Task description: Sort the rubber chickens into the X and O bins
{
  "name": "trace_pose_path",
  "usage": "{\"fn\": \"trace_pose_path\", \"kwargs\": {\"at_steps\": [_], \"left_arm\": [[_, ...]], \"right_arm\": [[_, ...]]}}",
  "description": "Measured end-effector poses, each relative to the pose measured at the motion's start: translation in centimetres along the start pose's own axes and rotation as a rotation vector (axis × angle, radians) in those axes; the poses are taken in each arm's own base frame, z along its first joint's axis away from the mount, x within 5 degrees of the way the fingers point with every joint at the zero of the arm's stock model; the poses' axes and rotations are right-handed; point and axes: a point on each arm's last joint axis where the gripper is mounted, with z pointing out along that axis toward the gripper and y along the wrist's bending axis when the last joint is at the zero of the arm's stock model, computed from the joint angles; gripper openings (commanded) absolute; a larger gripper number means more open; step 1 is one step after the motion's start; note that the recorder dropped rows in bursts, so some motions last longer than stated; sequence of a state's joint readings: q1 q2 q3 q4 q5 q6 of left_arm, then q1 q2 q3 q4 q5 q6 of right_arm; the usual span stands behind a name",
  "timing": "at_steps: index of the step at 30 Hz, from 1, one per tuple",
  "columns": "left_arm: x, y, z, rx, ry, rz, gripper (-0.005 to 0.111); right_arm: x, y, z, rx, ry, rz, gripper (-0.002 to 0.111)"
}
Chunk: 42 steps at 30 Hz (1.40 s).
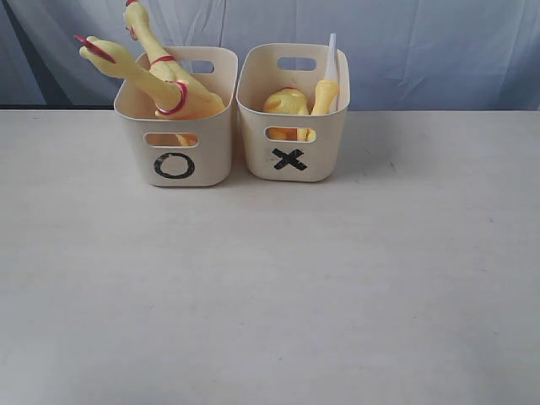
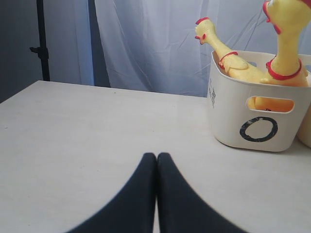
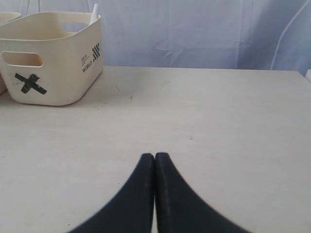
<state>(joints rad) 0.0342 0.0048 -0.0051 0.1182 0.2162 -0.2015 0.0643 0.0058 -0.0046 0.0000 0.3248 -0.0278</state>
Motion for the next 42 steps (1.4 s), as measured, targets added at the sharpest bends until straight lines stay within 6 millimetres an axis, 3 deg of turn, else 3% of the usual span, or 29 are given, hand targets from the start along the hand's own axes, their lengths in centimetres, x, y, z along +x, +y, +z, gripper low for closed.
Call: {"fn": "trace_pose_path", "kwargs": {"at_steps": [42], "left_arm": [[0.1, 0.0, 0.0, 0.0, 0.011, -0.011, 0.0]], "right_arm": [[0.0, 0.24, -0.01, -0.043, 0.0, -0.009, 0.0]]}}
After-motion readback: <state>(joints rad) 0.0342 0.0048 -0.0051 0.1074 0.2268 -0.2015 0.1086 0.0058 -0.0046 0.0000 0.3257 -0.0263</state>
